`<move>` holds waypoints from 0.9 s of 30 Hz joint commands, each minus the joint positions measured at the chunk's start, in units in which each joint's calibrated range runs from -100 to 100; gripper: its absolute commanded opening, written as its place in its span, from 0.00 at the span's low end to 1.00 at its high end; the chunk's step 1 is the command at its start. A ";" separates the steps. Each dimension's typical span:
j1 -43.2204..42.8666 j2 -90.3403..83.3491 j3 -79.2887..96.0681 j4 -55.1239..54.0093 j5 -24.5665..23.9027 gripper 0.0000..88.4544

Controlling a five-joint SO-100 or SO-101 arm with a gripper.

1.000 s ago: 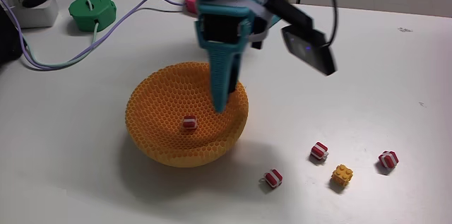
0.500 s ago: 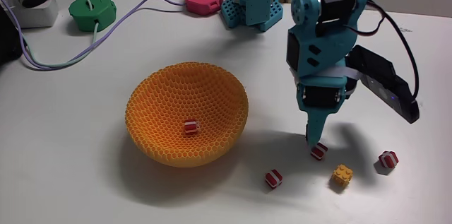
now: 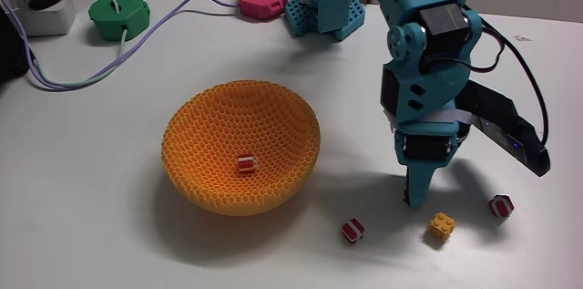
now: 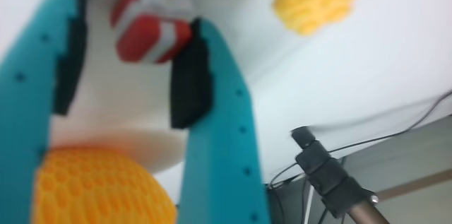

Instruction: Place cube pieces into the yellow basket

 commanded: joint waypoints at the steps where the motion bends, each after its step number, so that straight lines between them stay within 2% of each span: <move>1: 0.11 0.22 -2.76 -1.28 0.54 0.19; 3: 0.39 0.79 -2.76 -1.88 1.07 0.16; 7: 0.95 0.79 -2.95 -2.15 1.27 0.01; 15: 5.52 -10.48 -11.81 6.28 2.34 0.00; 18: 11.95 -20.43 -17.59 10.19 3.27 0.00; 21: 21.45 -29.42 -14.60 10.19 4.40 0.00; 24: 30.96 -35.10 -3.91 10.10 6.01 0.00; 27: 36.09 -37.95 12.17 7.50 7.18 0.00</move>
